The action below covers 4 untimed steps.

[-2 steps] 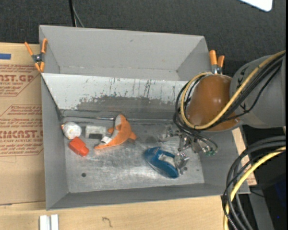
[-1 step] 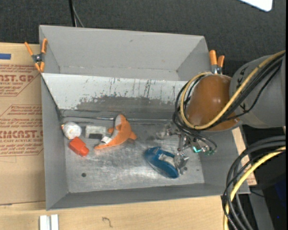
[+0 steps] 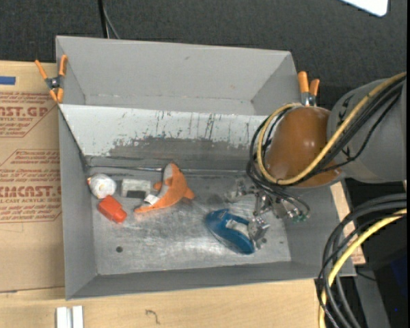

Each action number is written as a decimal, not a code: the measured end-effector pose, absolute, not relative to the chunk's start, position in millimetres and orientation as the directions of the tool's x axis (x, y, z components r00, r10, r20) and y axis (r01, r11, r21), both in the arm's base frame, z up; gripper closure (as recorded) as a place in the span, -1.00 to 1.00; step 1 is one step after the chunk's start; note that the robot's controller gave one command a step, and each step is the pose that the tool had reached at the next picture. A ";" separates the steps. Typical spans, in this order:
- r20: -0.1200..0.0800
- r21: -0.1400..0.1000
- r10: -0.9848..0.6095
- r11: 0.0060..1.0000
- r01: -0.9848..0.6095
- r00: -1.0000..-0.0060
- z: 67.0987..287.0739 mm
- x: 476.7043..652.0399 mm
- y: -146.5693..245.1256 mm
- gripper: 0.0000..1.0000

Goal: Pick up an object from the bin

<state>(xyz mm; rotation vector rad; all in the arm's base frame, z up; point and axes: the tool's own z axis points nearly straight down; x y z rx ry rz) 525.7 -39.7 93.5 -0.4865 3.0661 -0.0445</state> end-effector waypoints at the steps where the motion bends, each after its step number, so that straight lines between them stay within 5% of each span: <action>1: -0.040 -0.035 -0.309 0.951 -0.308 -0.950 93.1 526.9 -38.7 -1.00; 2: -0.031 -0.034 -0.310 0.951 -0.309 -0.950 93.4 525.5 -39.7 1.00; 3: -0.040 -0.034 -0.309 0.951 -0.308 -0.950 93.0 526.9 -38.6 -1.00; 4: -0.031 -0.034 -0.310 0.951 -0.309 -0.950 93.3 525.4 -39.6 1.00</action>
Offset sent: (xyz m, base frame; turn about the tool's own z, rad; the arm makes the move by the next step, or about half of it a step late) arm 0.0000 0.0000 0.0000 0.0000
